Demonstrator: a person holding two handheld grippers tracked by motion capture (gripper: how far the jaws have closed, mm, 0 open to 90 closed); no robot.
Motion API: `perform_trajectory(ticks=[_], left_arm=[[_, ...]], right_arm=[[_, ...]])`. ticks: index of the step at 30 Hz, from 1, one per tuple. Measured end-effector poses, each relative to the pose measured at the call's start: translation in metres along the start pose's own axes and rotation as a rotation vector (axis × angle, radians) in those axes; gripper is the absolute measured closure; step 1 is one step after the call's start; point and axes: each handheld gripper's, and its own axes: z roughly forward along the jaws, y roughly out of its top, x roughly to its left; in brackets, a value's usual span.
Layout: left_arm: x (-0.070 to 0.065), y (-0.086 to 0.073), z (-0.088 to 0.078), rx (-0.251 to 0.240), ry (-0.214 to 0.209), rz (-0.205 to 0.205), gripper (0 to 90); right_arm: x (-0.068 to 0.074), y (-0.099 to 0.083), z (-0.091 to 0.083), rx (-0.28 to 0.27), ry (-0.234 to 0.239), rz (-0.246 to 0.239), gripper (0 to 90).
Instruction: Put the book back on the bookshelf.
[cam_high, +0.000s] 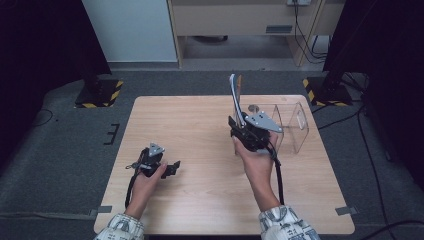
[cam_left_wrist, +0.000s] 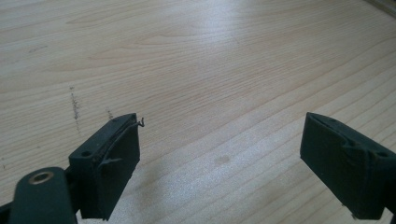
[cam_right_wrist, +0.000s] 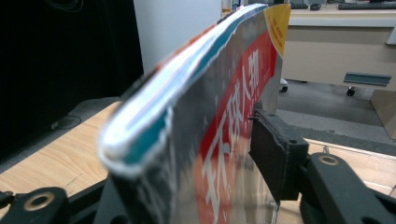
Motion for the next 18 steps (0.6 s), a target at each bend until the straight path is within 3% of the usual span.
perform_trajectory(ticks=[7, 18], left_arm=[[-0.0002, 0.0001, 0.0001, 0.000, -0.001, 0.001, 11.4], [-0.0008, 0.0000, 0.0006, -0.002, -0.004, -0.001, 11.4]], right_arm=[[0.0019, -0.0020, 0.0004, -0.002, -0.002, -0.004, 45.8], [0.0011, -0.0031, 0.0007, 0.013, -0.003, -0.001, 49.4]])
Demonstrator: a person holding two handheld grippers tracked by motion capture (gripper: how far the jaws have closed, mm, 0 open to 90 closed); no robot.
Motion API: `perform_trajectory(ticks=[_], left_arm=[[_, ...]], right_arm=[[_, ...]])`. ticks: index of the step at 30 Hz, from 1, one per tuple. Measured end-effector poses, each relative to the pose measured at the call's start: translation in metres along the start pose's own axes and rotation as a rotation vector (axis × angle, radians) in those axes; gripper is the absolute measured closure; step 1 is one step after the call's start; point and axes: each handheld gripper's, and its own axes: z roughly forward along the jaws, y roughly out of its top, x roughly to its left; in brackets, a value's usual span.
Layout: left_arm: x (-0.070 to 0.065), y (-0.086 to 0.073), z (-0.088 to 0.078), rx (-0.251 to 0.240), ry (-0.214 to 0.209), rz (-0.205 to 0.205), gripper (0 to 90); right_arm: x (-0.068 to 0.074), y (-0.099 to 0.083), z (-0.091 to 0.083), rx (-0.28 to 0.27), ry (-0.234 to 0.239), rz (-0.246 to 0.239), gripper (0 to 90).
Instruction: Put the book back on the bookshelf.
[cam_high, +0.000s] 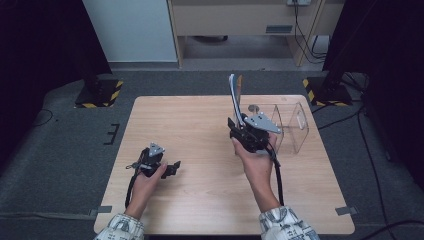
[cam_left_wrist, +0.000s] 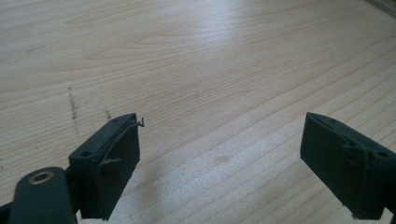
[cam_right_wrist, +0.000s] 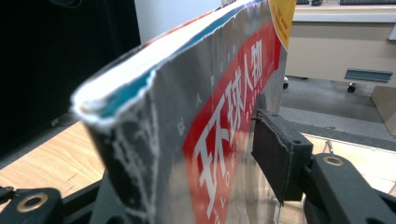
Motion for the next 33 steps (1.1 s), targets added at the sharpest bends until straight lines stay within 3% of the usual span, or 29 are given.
perform_trajectory(ticks=[9, 16, 33], left_arm=[[-0.001, 0.000, 0.000, 0.008, -0.002, 0.006, 11.3], [-0.002, 0.000, 0.001, 0.007, -0.001, 0.016, 11.3], [-0.002, 0.001, 0.001, 0.010, 0.001, 0.019, 11.3]], right_arm=[[0.002, -0.004, -0.001, 0.009, 0.008, 0.011, 44.6], [0.006, -0.006, -0.002, 0.008, 0.006, -0.016, 38.8], [0.009, -0.013, -0.001, 0.023, 0.012, -0.013, 36.0]])
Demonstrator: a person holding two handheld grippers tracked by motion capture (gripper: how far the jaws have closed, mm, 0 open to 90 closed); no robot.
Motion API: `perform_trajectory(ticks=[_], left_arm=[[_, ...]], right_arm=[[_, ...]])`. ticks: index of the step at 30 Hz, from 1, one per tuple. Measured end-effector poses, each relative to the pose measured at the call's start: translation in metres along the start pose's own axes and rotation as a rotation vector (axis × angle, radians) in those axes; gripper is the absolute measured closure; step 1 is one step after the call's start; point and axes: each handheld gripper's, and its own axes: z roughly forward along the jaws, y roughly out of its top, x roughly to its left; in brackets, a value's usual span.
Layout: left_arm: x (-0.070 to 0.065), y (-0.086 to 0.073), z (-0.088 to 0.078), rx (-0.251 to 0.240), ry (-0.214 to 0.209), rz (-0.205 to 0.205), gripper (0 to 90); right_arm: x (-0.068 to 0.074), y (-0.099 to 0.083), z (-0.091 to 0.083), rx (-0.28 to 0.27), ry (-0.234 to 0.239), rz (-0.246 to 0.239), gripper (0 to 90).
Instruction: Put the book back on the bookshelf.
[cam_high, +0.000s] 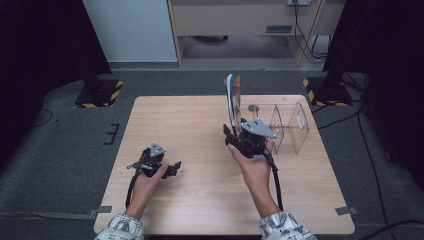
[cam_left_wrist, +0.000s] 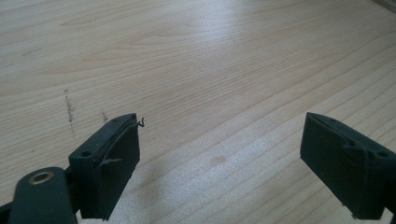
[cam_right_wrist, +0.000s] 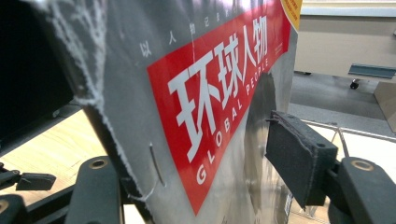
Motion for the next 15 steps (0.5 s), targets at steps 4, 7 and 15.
perform_trajectory(ticks=[4, 7, 15], left_arm=[[0.0000, 0.0000, -0.0001, 0.000, 0.001, 0.000, 11.3], [-0.0002, 0.0001, -0.0001, 0.001, 0.001, 0.006, 11.3], [-0.0006, -0.0001, 0.0007, 0.006, 0.000, 0.006, 11.3]], right_arm=[[0.0004, -0.0017, -0.0001, 0.003, 0.000, -0.001, 35.3], [0.0011, -0.0048, -0.0007, 0.010, 0.001, -0.009, 32.8], [-0.0017, -0.0091, -0.0031, 0.056, 0.008, -0.039, 19.2]])
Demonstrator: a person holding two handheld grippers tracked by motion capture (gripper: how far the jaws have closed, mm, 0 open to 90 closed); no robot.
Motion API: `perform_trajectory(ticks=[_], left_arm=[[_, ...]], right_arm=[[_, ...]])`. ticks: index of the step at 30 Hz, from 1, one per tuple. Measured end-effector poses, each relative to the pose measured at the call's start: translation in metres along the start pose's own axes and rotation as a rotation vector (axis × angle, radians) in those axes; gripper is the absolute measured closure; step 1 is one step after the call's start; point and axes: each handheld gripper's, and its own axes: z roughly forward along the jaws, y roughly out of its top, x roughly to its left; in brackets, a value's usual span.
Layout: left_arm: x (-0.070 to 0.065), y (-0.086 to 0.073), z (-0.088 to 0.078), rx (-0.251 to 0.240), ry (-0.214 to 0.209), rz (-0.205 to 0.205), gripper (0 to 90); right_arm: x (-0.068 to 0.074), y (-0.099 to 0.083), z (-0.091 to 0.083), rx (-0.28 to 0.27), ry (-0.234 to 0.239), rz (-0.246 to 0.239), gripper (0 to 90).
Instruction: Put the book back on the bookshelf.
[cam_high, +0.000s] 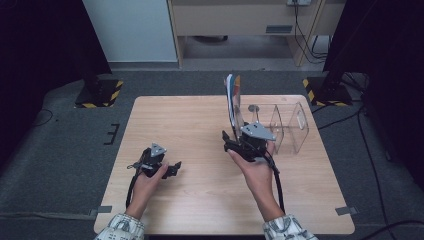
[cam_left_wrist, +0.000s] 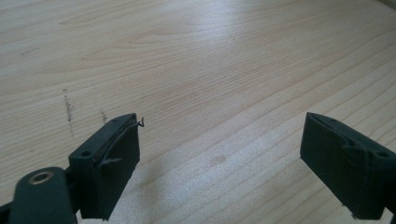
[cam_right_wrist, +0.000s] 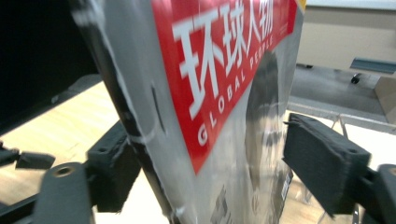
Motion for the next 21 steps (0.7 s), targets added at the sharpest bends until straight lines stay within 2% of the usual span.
perform_trajectory(ticks=[8, 12, 16, 21], left_arm=[[0.000, 0.000, 0.000, -0.001, 0.000, 0.002, 11.3], [0.001, 0.000, 0.000, -0.001, 0.000, 0.000, 11.3], [0.000, 0.000, 0.000, 0.002, 0.000, 0.005, 11.2], [-0.001, 0.000, 0.000, 0.003, -0.001, 0.005, 11.2]], right_arm=[[-0.007, -0.007, -0.002, 0.064, 0.020, 0.000, 11.2], [-0.011, -0.010, -0.006, 0.062, 0.030, -0.006, 9.6], [-0.015, -0.018, -0.010, 0.085, 0.063, -0.026, 6.9], [-0.017, -0.023, -0.014, 0.096, 0.081, -0.026, 6.8]])
